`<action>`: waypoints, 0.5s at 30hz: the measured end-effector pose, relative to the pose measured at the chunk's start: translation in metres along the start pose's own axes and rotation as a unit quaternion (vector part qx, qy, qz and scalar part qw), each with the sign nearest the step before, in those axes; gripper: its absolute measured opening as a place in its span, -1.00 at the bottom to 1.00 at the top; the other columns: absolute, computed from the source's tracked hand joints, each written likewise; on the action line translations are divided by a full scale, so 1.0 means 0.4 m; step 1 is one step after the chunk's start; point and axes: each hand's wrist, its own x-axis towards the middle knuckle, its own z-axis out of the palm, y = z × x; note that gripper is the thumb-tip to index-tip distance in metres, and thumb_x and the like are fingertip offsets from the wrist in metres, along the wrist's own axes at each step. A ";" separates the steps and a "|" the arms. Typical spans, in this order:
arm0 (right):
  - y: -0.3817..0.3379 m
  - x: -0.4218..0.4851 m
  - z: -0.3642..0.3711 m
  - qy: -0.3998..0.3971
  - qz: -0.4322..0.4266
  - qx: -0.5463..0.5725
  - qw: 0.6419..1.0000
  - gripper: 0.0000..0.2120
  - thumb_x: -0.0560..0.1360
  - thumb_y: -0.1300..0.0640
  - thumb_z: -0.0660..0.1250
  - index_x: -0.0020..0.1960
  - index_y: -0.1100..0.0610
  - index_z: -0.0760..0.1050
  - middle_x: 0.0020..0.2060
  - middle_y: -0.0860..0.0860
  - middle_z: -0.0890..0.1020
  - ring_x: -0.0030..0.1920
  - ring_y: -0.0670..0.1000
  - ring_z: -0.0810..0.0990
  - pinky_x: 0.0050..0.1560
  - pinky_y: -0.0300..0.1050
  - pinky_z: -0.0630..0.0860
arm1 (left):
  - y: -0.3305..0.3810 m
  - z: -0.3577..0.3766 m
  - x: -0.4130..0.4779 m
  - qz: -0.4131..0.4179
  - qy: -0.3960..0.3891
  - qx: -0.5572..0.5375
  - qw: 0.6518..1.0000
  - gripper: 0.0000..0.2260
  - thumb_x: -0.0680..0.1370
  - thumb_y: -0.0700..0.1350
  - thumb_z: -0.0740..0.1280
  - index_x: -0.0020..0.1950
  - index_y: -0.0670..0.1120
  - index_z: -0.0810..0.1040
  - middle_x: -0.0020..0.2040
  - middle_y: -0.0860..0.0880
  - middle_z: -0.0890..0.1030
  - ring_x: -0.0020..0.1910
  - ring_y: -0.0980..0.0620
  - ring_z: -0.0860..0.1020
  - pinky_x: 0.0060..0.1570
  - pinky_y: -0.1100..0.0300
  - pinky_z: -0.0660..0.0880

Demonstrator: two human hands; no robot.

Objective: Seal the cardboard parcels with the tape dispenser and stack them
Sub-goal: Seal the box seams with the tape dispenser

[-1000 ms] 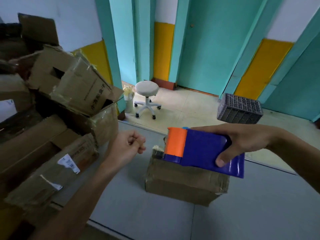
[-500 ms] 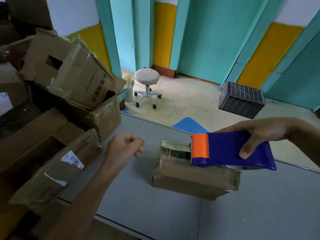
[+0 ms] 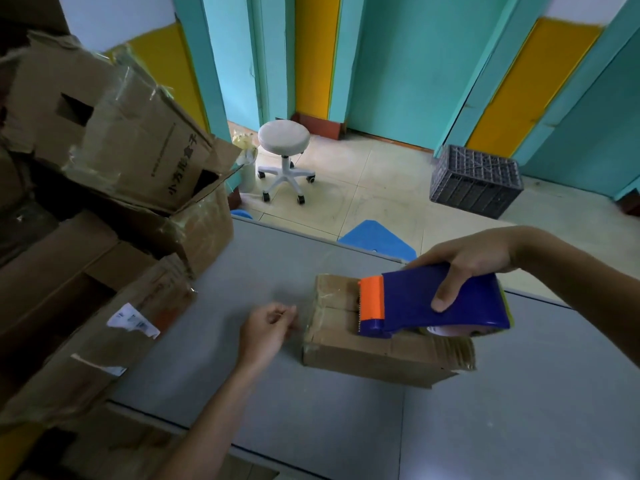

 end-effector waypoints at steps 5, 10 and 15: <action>-0.007 0.005 0.005 0.018 0.009 0.000 1.000 -0.43 0.25 0.05 0.44 0.26 -0.01 0.45 0.03 0.05 0.66 -0.03 0.07 0.66 -0.08 -0.08 0.60 | -0.005 0.025 -0.012 0.030 -0.003 0.239 0.971 -0.78 0.43 0.18 0.29 -0.11 0.09 0.61 -0.03 -0.06 0.64 -0.03 -0.01 0.54 -0.07 0.12 0.40; -0.016 -0.005 0.009 0.024 0.017 -0.043 0.999 -0.41 0.26 0.02 0.45 0.28 -0.03 0.43 0.07 0.04 0.64 0.04 0.09 0.64 0.04 -0.02 0.59 | 0.051 -0.070 0.016 0.101 -0.014 0.298 0.949 -0.52 0.46 0.01 0.40 0.33 -0.12 0.46 0.36 -0.14 0.41 0.33 -0.11 0.39 0.24 0.13 0.31; -0.031 -0.020 0.007 0.055 0.023 -0.089 0.994 -0.53 0.41 0.06 0.44 0.26 -0.14 0.37 0.10 -0.04 0.60 0.06 0.04 0.61 0.11 0.00 0.58 | 0.286 0.047 -0.083 0.319 -0.210 0.301 0.874 -0.06 0.24 0.21 0.52 0.48 0.15 0.09 0.41 0.21 0.19 0.35 0.23 0.17 0.32 0.18 0.20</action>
